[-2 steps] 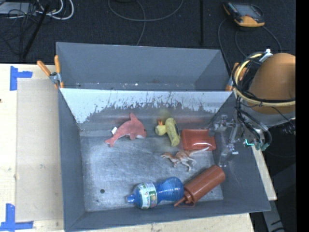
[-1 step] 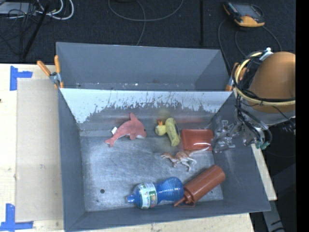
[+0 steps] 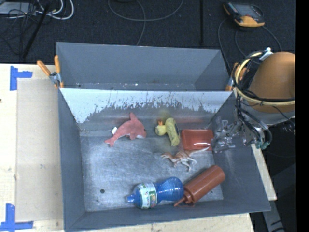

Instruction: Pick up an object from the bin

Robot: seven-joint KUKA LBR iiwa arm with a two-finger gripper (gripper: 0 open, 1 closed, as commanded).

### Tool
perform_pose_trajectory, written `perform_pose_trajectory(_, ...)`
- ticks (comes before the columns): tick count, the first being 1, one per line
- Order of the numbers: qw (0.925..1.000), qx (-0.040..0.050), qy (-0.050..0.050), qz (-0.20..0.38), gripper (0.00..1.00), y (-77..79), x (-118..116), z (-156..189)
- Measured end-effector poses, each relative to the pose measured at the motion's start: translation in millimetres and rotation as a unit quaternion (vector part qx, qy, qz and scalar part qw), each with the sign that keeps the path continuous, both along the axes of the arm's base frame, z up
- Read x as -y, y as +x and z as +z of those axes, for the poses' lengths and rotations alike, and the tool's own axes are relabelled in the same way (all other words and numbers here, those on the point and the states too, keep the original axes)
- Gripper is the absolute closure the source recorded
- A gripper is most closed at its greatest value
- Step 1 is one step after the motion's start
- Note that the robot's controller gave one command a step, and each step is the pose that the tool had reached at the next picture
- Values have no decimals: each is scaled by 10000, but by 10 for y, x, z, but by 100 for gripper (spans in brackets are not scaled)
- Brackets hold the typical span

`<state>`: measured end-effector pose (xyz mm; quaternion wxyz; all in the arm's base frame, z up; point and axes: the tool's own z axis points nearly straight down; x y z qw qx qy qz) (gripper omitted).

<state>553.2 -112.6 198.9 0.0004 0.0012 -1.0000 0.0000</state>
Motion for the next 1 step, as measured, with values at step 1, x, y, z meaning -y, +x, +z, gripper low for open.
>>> perform_pose_trajectory(1,9992,-26,-4,395,100,39,-152,159)
